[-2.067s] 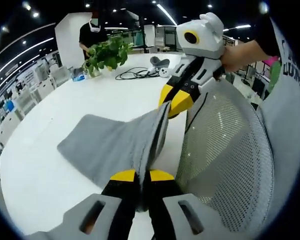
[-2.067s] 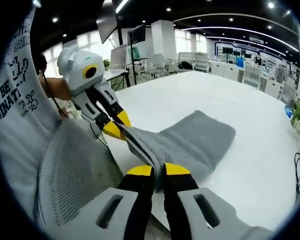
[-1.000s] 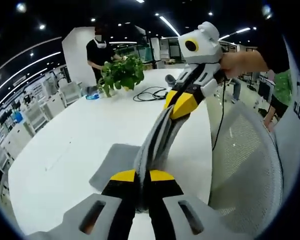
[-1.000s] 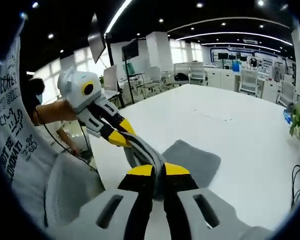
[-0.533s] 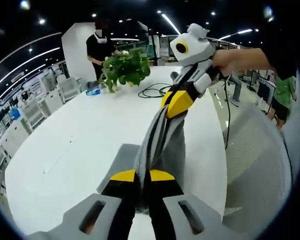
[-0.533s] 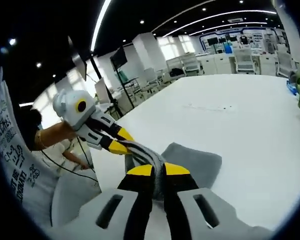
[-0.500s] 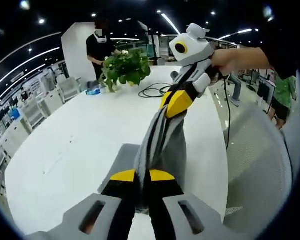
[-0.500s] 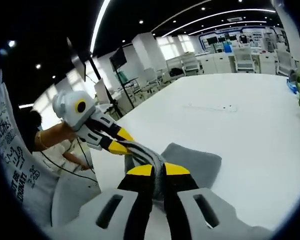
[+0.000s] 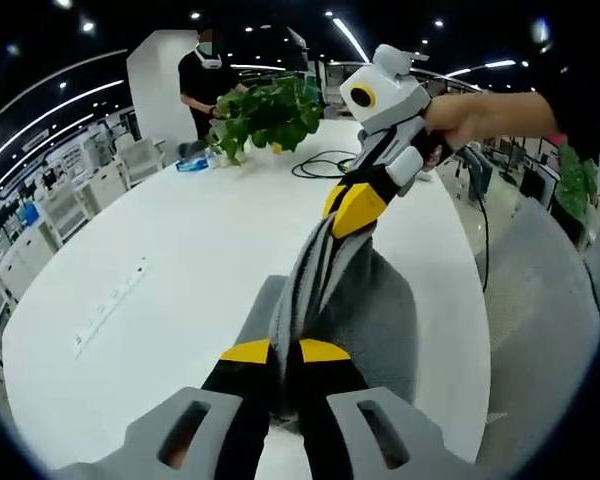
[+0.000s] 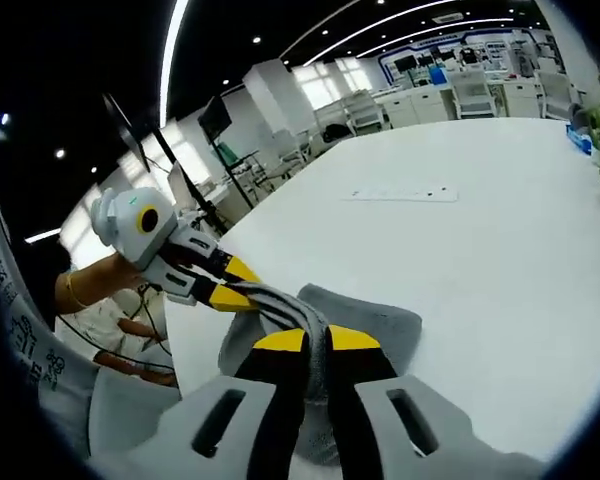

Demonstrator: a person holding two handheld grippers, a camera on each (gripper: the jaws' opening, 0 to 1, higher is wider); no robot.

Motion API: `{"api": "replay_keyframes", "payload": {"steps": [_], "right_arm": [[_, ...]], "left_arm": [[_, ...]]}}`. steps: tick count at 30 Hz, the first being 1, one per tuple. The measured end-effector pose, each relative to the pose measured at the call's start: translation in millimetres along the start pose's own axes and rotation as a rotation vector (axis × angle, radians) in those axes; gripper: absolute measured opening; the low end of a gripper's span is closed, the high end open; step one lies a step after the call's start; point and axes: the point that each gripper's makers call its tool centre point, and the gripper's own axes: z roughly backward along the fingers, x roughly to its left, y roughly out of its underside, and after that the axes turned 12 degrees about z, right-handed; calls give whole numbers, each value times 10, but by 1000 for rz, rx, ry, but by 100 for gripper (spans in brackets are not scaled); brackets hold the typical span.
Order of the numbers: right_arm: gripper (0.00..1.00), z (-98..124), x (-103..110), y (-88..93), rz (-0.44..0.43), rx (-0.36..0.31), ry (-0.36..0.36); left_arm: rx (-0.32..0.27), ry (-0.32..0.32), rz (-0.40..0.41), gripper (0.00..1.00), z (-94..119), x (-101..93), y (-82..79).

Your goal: Fold the towel on the table until its edges align and the towel forms a compact rectangular stack.

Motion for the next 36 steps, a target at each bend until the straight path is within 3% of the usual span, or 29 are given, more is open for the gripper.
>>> {"api": "replay_keyframes", "payload": {"steps": [14,19,22,25,27,30,36], "right_arm": [[4,-378,-305,215,-36,60,16],[5,-457,-379,264,-44,58,35],[6,-465,-460,222,-47,17,75],[9,-445,-478,181,-57,-5,82],[15,-415,-493,140,-39,-18,92],[26,-361,-509,29,-28,-89,107],[27,-342,-517,204,4,-31,121]], "left_arm": [[37,-23,121,10,-316,221,338],[31,-59,143,11,-405,300,391],[12,-82,216,13,-448,341,403],[-1,-104,220,17,-434,375,408],[-76,-129,236,22,-377,428,318],[-88,-136,259,28,-285,469,323],[-83,-184,320,37,-194,597,429]]}}
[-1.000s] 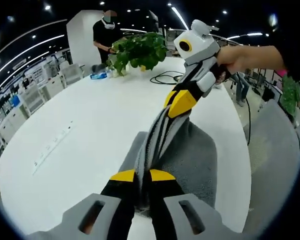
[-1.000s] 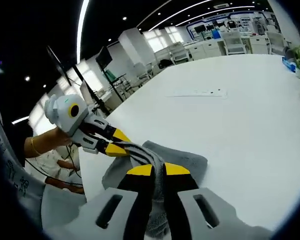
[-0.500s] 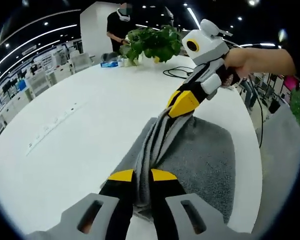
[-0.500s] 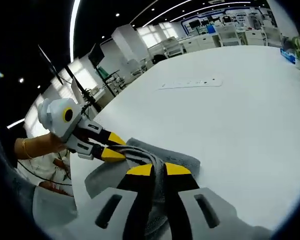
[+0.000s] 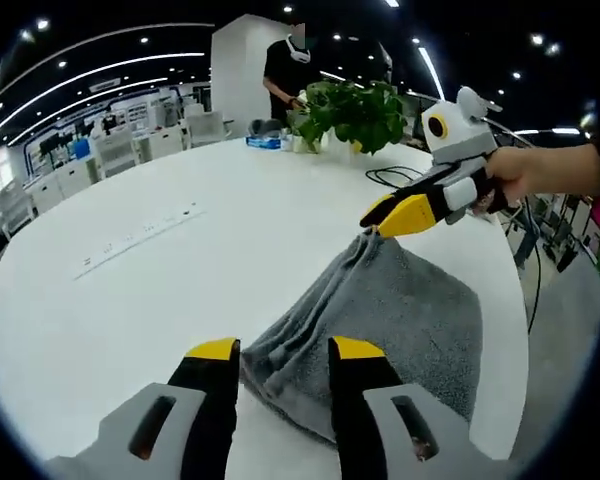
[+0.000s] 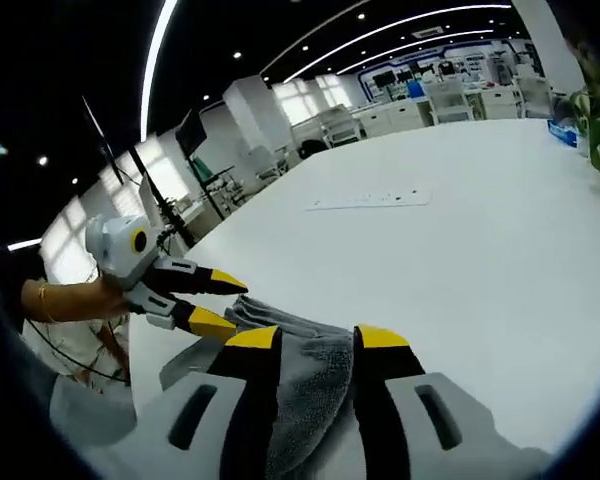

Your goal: Fold the towel on the table until its edges align and the towel forms a compact rectangular stack.

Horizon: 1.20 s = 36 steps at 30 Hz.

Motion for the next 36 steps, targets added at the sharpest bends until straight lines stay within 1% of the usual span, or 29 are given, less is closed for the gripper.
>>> {"api": "replay_keyframes", "payload": {"steps": [2,3,4,6,8,9,10,13,17,18,21,25,29,33,35,36], "right_arm": [[25,-5,-37,65,-10,11,10],[22,-8,-65,97,-18,14,19],[19,-9,-73,107,-20,14,23],[16,-20,-105,144,-22,13,35],[14,-47,-123,180,-30,13,37],[12,-67,-129,200,-34,14,40],[12,-81,-139,217,-37,18,44],[11,-135,-173,284,-43,38,54],[10,-187,-223,353,-30,51,61],[11,-204,-255,364,-23,46,69],[10,-244,-283,365,-33,33,73],[10,-314,-357,324,-50,16,98],[9,-354,-421,276,-12,12,128],[9,-355,-433,265,-15,18,139],[10,-338,-428,257,-54,18,144],[10,-324,-417,222,-98,8,146]], "left_arm": [[9,-24,38,36,11,74,48],[18,-40,71,36,18,119,87],[22,-42,80,33,19,137,105],[27,-33,122,29,6,153,150],[34,-27,197,22,-14,141,182],[39,-13,214,21,-36,120,193],[41,-18,196,19,-79,140,198],[52,-16,188,15,-155,124,227],[48,-8,226,13,-209,152,217],[39,2,257,13,-224,165,204],[26,11,263,13,-266,216,186],[0,-2,221,12,-352,285,104],[2,-6,203,12,-410,333,30],[12,0,202,12,-405,332,30],[17,-9,201,13,-381,319,17],[15,-23,198,14,-364,323,6]]}}
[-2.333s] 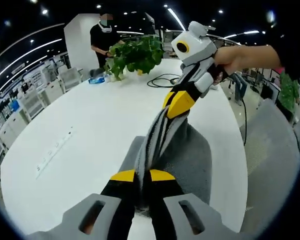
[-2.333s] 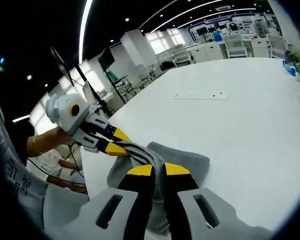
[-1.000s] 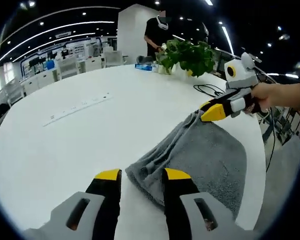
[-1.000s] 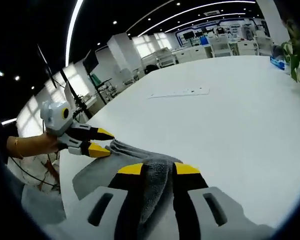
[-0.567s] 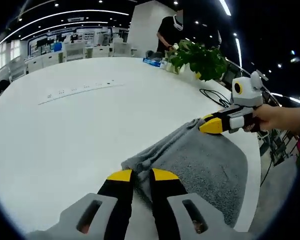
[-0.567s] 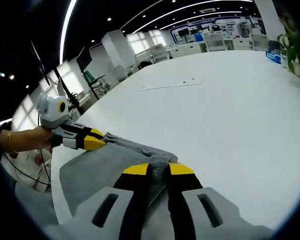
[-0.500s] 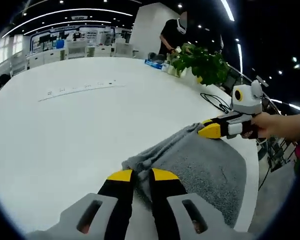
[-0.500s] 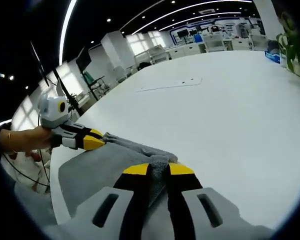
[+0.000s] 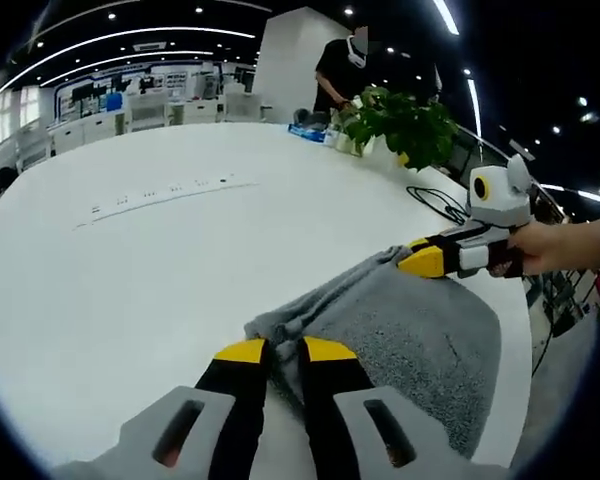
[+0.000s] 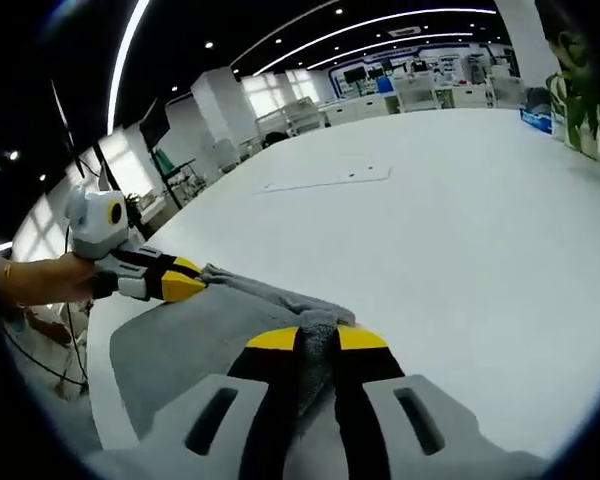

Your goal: Fold the towel on the table until its edges align and the towel forms a compact rectangular stack.

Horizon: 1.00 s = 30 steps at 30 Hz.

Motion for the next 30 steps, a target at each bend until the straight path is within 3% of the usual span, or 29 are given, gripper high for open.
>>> {"api": "replay_keyframes", "payload": {"steps": [3,8,13,16,17,20,30], "right_arm": [[11,64,22,-68,60,-3,11],[12,228,-13,-254,93,-62,17],[13,441,-181,-439,58,-118,63],[15,576,-177,-516,60,-143,70],[17,614,-177,-520,65,-143,77],[22,716,-200,-486,65,-144,95],[34,1096,177,-274,109,-130,64]], "left_arm": [[-27,-34,-30,19,54,16,-66],[-143,-49,6,21,304,185,-438],[-192,-71,-6,22,642,330,-660],[-193,-85,-31,23,795,302,-639],[-168,-83,-90,24,839,267,-581],[-176,-79,-88,26,956,134,-472],[-229,-33,-97,41,1291,-250,-130]]}}
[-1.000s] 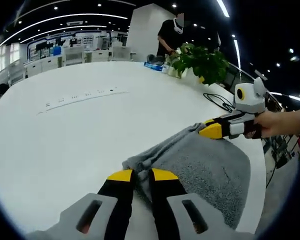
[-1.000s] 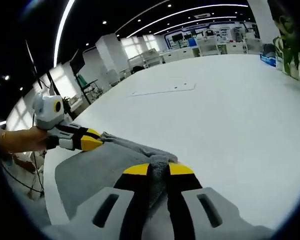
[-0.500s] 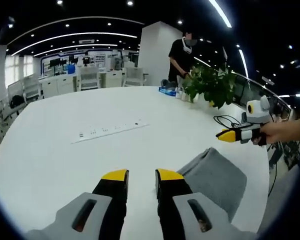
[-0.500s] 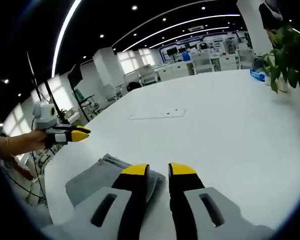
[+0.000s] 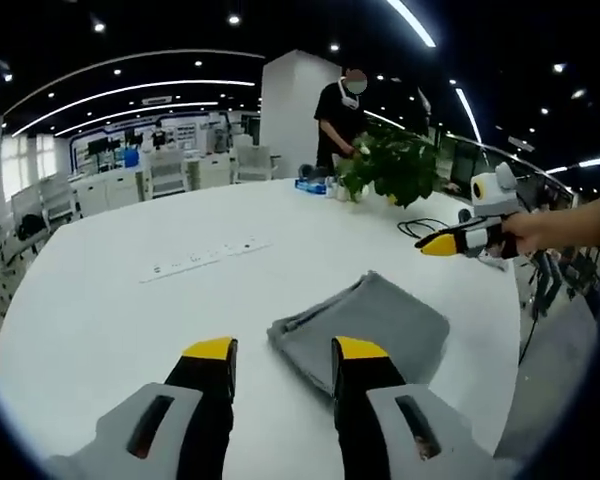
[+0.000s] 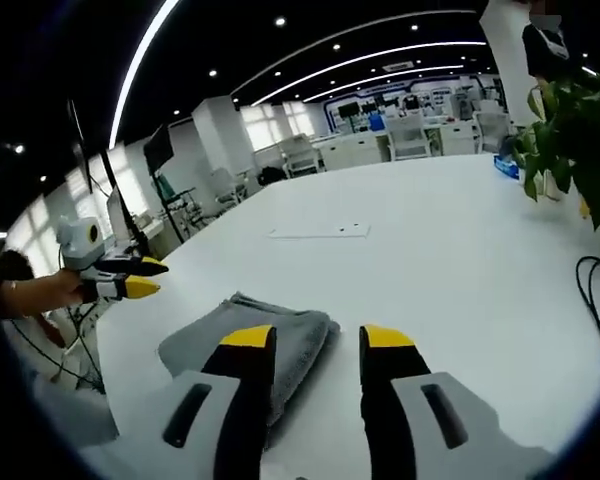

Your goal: Fold the towel on the table until its edges align and the towel forms a compact rectangular stack.

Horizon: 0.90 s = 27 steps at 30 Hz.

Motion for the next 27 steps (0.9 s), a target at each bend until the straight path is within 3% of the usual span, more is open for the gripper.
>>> {"api": "replay_keyframes", "payload": {"steps": [11,16,20,21,25,27], "right_arm": [[49,368,530,297,88,3,-32],[55,562,839,450,67,-14,-39],[59,670,1034,609,85,1,-47],[60,694,1068,639,81,5,-48],[55,813,1211,786,89,27,-47],[58,868,1258,870,84,39,-49]], "left_arm": [[-17,56,-42,69,386,-359,270],[-67,81,-13,70,551,-573,322],[-46,105,-23,73,618,-738,524],[-16,109,-9,73,639,-781,625],[36,122,15,74,689,-904,943],[47,119,19,75,716,-939,1034]]}}
